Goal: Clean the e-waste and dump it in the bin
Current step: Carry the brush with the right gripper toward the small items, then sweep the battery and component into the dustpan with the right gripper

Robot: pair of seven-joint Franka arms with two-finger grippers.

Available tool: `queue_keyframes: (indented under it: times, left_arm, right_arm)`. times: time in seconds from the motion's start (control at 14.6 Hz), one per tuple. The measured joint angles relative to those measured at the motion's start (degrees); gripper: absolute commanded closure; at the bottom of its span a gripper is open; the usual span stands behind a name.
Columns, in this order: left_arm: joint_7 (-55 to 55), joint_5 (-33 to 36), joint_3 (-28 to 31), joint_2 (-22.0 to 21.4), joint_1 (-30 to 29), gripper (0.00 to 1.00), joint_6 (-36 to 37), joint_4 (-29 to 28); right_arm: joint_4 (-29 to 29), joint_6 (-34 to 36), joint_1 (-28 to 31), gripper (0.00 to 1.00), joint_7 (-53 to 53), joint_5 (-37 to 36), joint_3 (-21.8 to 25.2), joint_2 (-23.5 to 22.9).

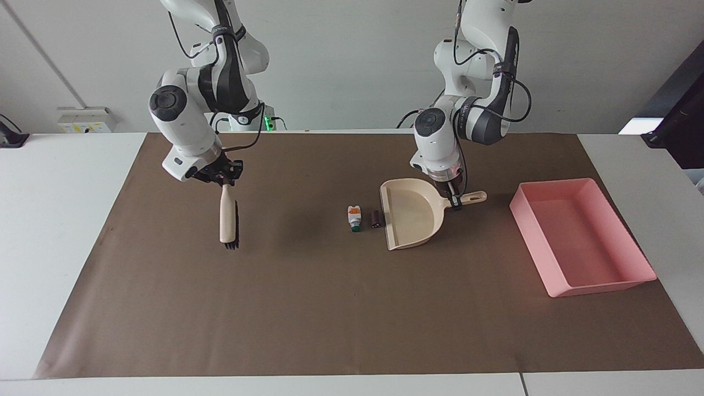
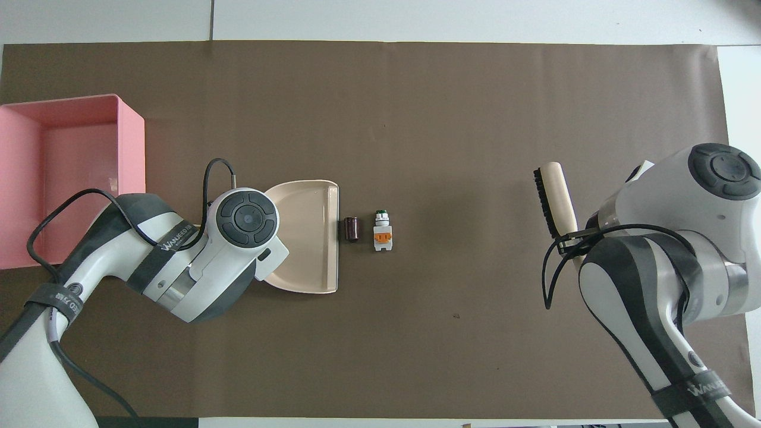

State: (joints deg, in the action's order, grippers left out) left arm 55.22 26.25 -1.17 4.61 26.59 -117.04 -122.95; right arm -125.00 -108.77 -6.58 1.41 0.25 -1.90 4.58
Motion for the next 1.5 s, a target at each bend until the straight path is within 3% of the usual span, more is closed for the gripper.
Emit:
queue_keyframes:
  times: [0.41, 0.96, 1.3, 1.5]
  left_arm:
    - [5.83, 0.01, 0.88, 0.52, -0.85, 1.00, 1.34, 2.88]
    - [-1.40, 1.30, 0.49, 4.77, 0.94, 1.00, 4.70, 4.94]
    - [-4.67, 1.35, 0.44, 5.48, 1.97, 1.00, 5.32, 4.97]
    - [-5.43, 1.75, 0.45, 5.91, 2.37, 1.00, 5.36, 4.97]
  right_arm:
    - [-0.93, -2.53, -15.29, 1.00, 16.38, -0.45, -0.28, -1.59]
    - [-0.59, -9.05, -24.56, 1.00, 26.45, 1.93, -0.41, -7.21]
    - [7.27, -11.48, -31.32, 1.00, 33.09, 5.01, -0.42, -14.52]
    - [10.18, -17.86, -34.42, 1.00, 34.10, 9.24, -0.44, -18.43]
